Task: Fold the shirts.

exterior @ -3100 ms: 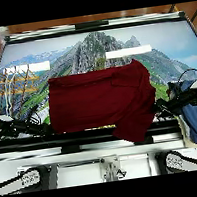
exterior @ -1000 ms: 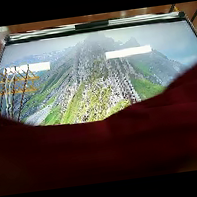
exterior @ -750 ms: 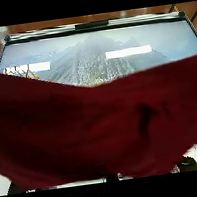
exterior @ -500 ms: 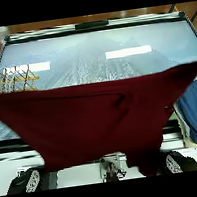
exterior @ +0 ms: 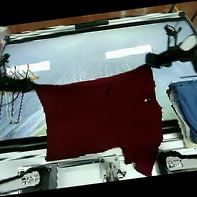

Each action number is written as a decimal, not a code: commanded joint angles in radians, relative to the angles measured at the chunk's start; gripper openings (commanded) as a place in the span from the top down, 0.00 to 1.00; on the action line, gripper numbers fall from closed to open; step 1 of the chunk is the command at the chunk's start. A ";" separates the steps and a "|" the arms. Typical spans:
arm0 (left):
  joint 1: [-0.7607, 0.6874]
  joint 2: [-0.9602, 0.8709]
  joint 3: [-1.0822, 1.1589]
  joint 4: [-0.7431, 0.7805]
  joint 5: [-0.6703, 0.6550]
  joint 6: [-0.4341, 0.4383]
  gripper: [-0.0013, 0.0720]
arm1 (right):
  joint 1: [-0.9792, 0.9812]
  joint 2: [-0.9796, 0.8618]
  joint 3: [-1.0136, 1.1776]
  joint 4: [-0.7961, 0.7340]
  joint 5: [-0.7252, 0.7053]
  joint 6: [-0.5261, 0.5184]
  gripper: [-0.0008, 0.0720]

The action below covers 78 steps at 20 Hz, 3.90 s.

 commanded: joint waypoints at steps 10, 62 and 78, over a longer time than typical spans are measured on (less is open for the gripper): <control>-0.066 -0.454 0.400 -0.050 0.194 -0.047 0.93 | 0.056 -0.253 0.061 -0.043 -0.489 0.052 0.89; 0.124 -0.029 -0.082 0.155 -0.472 -0.213 0.20 | -0.342 0.195 -0.088 -0.204 0.600 -0.021 0.28; 0.245 0.112 -0.772 -0.150 -0.091 0.288 0.16 | -0.402 0.282 -0.277 -0.075 0.558 0.006 0.28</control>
